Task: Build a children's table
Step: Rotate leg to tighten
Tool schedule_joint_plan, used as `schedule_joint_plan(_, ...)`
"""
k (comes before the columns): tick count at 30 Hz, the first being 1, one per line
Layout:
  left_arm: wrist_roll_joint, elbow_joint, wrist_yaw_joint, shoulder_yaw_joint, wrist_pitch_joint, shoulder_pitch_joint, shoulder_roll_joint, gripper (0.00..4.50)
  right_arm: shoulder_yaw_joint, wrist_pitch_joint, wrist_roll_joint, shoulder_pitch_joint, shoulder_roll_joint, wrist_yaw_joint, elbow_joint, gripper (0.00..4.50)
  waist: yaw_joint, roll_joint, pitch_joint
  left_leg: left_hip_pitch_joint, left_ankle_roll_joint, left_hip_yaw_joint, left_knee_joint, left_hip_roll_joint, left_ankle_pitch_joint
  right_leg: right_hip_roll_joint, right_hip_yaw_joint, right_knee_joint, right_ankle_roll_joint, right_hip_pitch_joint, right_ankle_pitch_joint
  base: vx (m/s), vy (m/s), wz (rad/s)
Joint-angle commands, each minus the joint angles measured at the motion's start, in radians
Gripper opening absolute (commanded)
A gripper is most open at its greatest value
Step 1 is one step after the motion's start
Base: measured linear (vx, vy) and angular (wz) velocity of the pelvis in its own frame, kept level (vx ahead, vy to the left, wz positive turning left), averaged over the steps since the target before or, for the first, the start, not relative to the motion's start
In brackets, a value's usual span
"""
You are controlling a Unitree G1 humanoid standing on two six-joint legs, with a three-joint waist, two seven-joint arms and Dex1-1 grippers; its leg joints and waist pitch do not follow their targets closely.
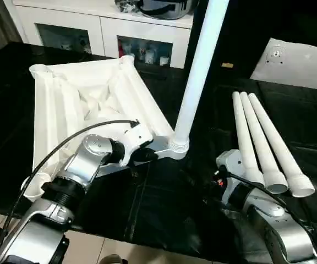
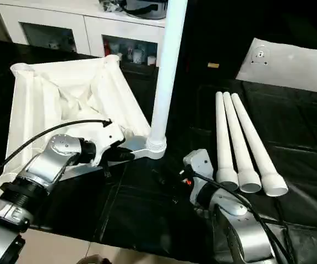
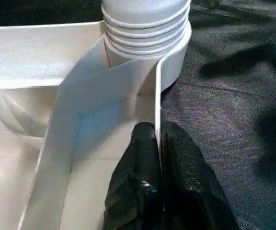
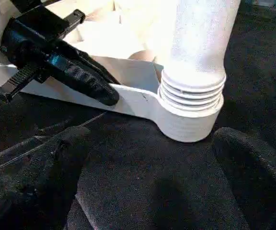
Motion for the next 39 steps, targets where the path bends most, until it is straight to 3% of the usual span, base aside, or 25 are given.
schedule_joint_plan(1,0.029,0.022,-0.022,-0.028,0.004,0.004,0.015,0.14,-0.012,-0.004,-0.002,-0.013,-0.011,-0.003,0.006,4.5,0.0,0.009,-0.051,0.025,0.0,-0.023,-0.078,0.063,-0.206,-0.092,0.048,-0.083,-0.213,0.027,-0.049,0.0,0.0,0.0)
schedule_joint_plan(8,0.011,-0.025,-0.104,-0.037,-0.154,0.059,0.077,0.14,-0.033,-0.032,-0.009,-0.044,-0.022,-0.003,0.038,4.5,-0.005,0.011,-0.056,0.022,0.016,-0.022,-0.073,0.062,-0.157,-0.09,0.046,-0.071,-0.225,0.03,0.054,0.0,0.0,0.0)
schedule_joint_plan(10,-0.012,-0.038,-0.153,-0.027,-0.189,0.073,0.097,0.14,-0.039,-0.035,-0.007,-0.053,-0.027,0.002,0.048,4.5,0.0,0.013,-0.056,0.025,0.017,-0.021,-0.073,0.062,-0.158,-0.09,0.046,-0.071,-0.23,0.029,0.053,0.0,0.0,0.0)
schedule_joint_plan(13,-0.067,-0.06,-0.261,-0.012,-0.229,0.095,0.128,0.14,-0.035,-0.045,0.0,-0.067,-0.042,0.036,0.06,4.5,0.002,0.009,-0.055,0.026,0.01,-0.021,-0.075,0.063,-0.172,-0.091,0.046,-0.071,-0.229,0.028,0.027,0.0,0.0,0.0)
schedule_joint_plan(17,-0.111,-0.088,-0.349,-0.013,-0.262,0.123,0.163,0.14,-0.003,-0.055,0.03,-0.095,-0.068,0.136,0.07,4.5,0.002,0.01,-0.051,0.03,0.0,-0.019,-0.079,0.065,-0.213,-0.091,0.046,-0.074,-0.229,0.023,-0.024,0.0,0.0,0.0)
schedule_joint_plan(19,-0.11,-0.091,-0.365,-0.022,-0.276,0.131,0.174,0.14,0.011,-0.058,0.044,-0.109,-0.075,0.181,0.079,4.5,0.004,0.005,-0.051,0.027,0.007,-0.018,-0.079,0.065,-0.207,-0.093,0.047,-0.075,-0.225,0.025,-0.033,0.0,0.0,0.0)
schedule_joint_plan(21,-0.112,-0.093,-0.373,-0.023,-0.277,0.135,0.178,0.14,0.022,-0.061,0.048,-0.119,-0.08,0.207,0.086,4.5,0.004,0.007,-0.052,0.027,0.013,-0.018,-0.077,0.066,-0.188,-0.093,0.046,-0.071,-0.227,0.025,-0.016,0.0,0.0,0.0)
schedule_joint_plan(22,-0.116,-0.097,-0.388,-0.025,-0.285,0.138,0.181,0.14,0.037,-0.061,0.054,-0.132,-0.088,0.245,0.095,4.5,0.005,0.001,-0.053,0.026,0.018,-0.017,-0.076,0.065,-0.176,-0.092,0.045,-0.069,-0.229,0.026,-0.003,0.0,0.0,0.0)
schedule_joint_plan(26,-0.107,-0.103,-0.421,-0.035,-0.304,0.138,0.192,0.14,0.092,-0.07,0.054,-0.168,-0.115,0.366,0.129,4.5,0.005,0.0,-0.055,0.024,0.035,-0.017,-0.073,0.064,-0.154,-0.093,0.043,-0.066,-0.236,0.028,0.011,0.0,0.0,0.0)
schedule_joint_plan(33,-0.113,-0.117,-0.471,-0.049,-0.316,0.135,0.199,0.0,0.113,-0.098,0.02,-0.258,-0.095,0.4,0.268,3.76,0.011,0.001,-0.056,0.028,0.028,-0.015,-0.072,0.064,-0.146,-0.093,0.042,-0.064,-0.252,0.025,0.01,0.0,0.0,0.0)
schedule_joint_plan(36,-0.125,-0.131,-0.494,-0.051,-0.31,0.138,0.199,0.0,0.12,-0.11,0.02,-0.294,-0.094,0.434,0.326,3.5,0.016,0.009,-0.059,0.028,0.028,-0.015,-0.07,0.065,-0.136,-0.092,0.042,-0.059,-0.257,0.026,0.051,0.0,0.0,0.0)
schedule_joint_plan(39,-0.122,-0.13,-0.5,-0.055,-0.315,0.137,0.201,0.0,0.124,-0.11,0.024,-0.308,-0.095,0.455,0.344,3.35,0.018,0.009,-0.06,0.027,0.03,-0.015,-0.069,0.064,-0.133,-0.091,0.04,-0.057,-0.262,0.028,0.075,0.0,0.0,0.0)
